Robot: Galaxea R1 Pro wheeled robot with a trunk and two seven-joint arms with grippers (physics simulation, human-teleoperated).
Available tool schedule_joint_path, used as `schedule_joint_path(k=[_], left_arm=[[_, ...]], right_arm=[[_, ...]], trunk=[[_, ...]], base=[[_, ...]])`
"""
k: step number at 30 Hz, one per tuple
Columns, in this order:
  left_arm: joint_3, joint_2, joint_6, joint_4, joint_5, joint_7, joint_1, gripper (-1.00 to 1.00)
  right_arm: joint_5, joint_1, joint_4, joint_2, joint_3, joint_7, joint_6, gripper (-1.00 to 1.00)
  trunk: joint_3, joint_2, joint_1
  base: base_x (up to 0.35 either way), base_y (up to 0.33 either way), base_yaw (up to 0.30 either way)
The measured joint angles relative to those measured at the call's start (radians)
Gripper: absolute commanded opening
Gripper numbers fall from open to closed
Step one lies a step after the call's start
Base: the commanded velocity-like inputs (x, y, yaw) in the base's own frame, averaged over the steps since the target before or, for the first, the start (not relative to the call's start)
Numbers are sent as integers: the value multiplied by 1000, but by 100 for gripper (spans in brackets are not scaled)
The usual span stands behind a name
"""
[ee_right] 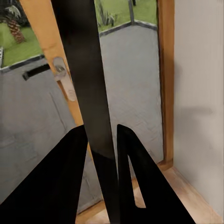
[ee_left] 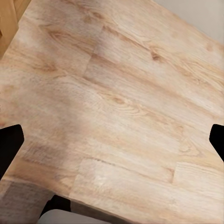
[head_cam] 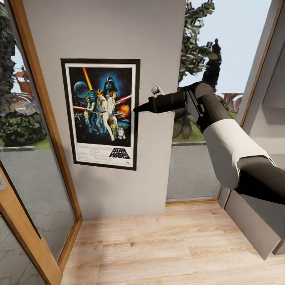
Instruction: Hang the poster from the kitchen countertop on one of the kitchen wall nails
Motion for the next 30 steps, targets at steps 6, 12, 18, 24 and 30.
schedule_joint_path(k=[6,12,18,24,30], left_arm=[[0,0,0,0,0,2,0,100],[0,1,0,0,0,2,0,100],[0,6,1,0,0,0,0,100],[0,9,1,0,0,1,1,100],[0,10,1,0,0,1,1,100]], right_arm=[[4,-34,13,5,2,0,-2,-100],[2,-38,9,-1,-1,5,-6,-100],[3,-38,9,-5,-2,5,-6,-100],[5,-45,10,-22,-2,4,-4,-100],[5,-70,11,-33,-1,5,-3,-100]], trunk=[[0,0,0],[0,0,0],[0,0,0],[0,0,0],[0,0,0]], base=[[0,0,0],[0,0,0],[0,0,0],[0,0,0],[0,0,0]])
